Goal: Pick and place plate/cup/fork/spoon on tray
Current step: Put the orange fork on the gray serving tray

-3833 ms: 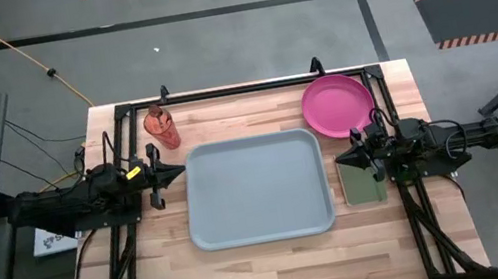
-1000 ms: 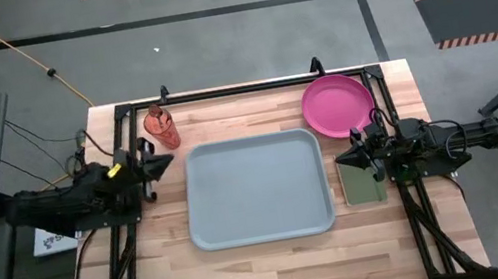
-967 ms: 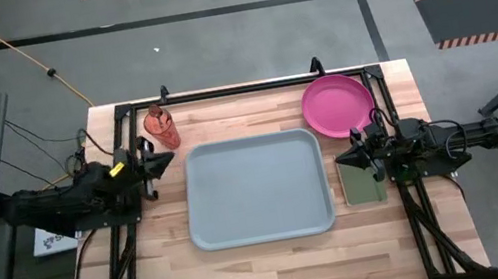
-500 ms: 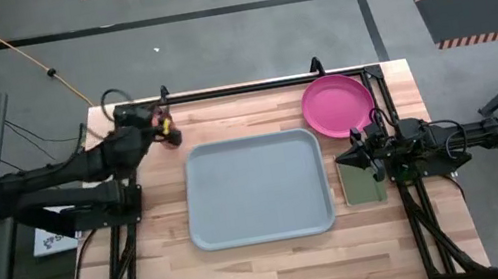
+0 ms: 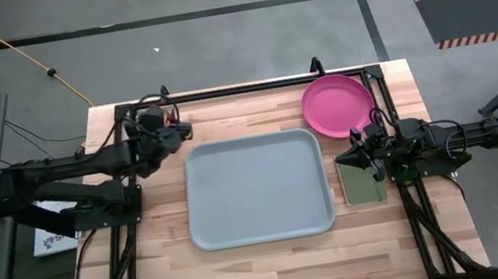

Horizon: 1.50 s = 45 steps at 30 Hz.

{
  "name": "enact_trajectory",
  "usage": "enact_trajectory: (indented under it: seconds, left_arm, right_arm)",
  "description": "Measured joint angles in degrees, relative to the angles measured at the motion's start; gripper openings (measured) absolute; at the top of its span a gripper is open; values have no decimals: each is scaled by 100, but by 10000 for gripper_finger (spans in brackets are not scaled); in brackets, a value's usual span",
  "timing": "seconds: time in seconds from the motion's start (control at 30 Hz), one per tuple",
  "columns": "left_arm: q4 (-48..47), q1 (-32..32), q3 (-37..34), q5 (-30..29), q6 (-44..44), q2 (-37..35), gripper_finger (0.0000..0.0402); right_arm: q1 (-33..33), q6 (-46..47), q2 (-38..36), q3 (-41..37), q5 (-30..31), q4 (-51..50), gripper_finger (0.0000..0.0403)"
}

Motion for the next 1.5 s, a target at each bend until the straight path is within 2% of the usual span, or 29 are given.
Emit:
enact_trajectory:
  seconds: [0.37, 0.6, 0.93, 1.07, 1.5]
  left_arm:
    - [19, 97, 0, -70, -935, 376, 211]
    - [33, 352, -2, -132, -1179, 626, 211]
    - [98, 608, -2, 100, -1342, 847, 204]
    - [98, 606, -2, 73, -1390, 798, 172]
    - [111, 605, -4, 29, -1354, 755, 15]
  right_arm:
    - [-1, 0, 0, 1, 0, -2, 0]
    - [0, 0, 0, 1, 0, 0, 0]
    - [0, 0, 0, 1, 0, 0, 0]
    - [1, 0, 0, 1, 0, 0, 0]
    - [-1, 0, 0, 0, 0, 0, 0]
